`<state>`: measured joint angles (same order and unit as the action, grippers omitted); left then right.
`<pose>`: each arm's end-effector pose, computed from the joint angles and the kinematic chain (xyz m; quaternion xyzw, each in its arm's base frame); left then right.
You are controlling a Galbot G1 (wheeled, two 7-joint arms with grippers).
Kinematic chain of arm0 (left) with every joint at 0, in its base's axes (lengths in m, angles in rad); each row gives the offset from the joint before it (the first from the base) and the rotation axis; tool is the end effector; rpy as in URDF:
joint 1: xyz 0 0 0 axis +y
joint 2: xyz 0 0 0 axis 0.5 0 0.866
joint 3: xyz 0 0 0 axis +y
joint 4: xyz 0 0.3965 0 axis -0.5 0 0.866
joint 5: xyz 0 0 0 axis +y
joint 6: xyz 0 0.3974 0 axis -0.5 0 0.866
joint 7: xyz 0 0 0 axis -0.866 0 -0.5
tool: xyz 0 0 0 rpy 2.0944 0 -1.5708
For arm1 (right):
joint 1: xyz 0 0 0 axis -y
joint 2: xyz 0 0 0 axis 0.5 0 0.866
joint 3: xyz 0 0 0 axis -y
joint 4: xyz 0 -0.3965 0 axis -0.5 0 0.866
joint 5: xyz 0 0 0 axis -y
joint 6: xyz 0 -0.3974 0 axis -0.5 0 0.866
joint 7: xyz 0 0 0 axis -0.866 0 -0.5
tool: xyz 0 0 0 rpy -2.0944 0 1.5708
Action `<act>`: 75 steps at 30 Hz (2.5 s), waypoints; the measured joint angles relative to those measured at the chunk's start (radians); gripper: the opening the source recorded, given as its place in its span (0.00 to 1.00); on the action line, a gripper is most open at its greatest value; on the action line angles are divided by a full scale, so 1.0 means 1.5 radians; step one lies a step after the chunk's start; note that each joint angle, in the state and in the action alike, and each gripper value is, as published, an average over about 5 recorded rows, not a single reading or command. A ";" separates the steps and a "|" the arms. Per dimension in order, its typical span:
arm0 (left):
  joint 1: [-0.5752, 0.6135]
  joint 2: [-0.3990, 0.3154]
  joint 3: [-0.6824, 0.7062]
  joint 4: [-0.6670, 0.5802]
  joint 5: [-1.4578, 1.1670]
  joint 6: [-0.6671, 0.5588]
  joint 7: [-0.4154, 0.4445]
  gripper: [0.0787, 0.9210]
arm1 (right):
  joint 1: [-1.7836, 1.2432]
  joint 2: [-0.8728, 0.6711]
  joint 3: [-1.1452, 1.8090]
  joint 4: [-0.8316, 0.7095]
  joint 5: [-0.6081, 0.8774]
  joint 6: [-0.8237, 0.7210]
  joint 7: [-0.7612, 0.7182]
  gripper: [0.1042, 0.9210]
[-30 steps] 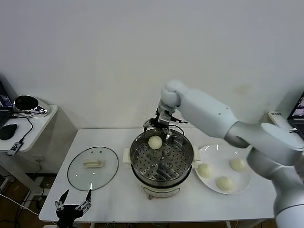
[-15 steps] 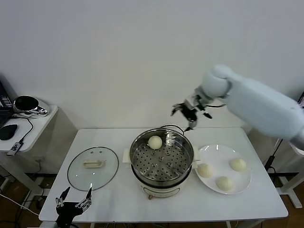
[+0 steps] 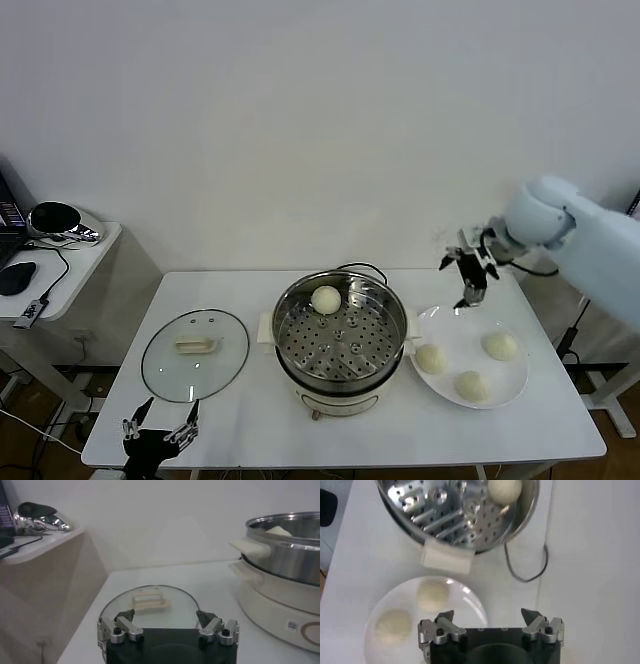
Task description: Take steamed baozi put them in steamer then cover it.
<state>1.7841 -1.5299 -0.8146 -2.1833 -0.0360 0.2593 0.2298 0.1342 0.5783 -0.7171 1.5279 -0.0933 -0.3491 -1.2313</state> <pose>0.1204 0.1001 -0.3308 -0.0002 -0.9801 -0.0531 0.1915 0.5490 -0.1410 -0.0862 0.4872 -0.5614 0.5648 0.3584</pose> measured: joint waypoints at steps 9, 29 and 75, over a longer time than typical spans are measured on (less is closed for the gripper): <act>0.010 -0.005 0.000 -0.001 0.009 0.000 0.000 0.88 | -0.113 0.004 0.048 -0.013 -0.035 -0.012 0.023 0.88; 0.015 -0.008 0.004 0.010 0.019 0.000 -0.001 0.88 | -0.225 0.088 0.095 -0.096 -0.074 -0.007 0.067 0.88; 0.014 -0.016 0.013 0.024 0.032 -0.005 -0.004 0.88 | -0.243 0.129 0.111 -0.154 -0.087 0.009 0.090 0.67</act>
<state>1.8053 -1.5536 -0.7952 -2.1474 0.0122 0.2522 0.2243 -0.2304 0.7714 -0.5507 1.2965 -0.2231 -0.3362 -1.0969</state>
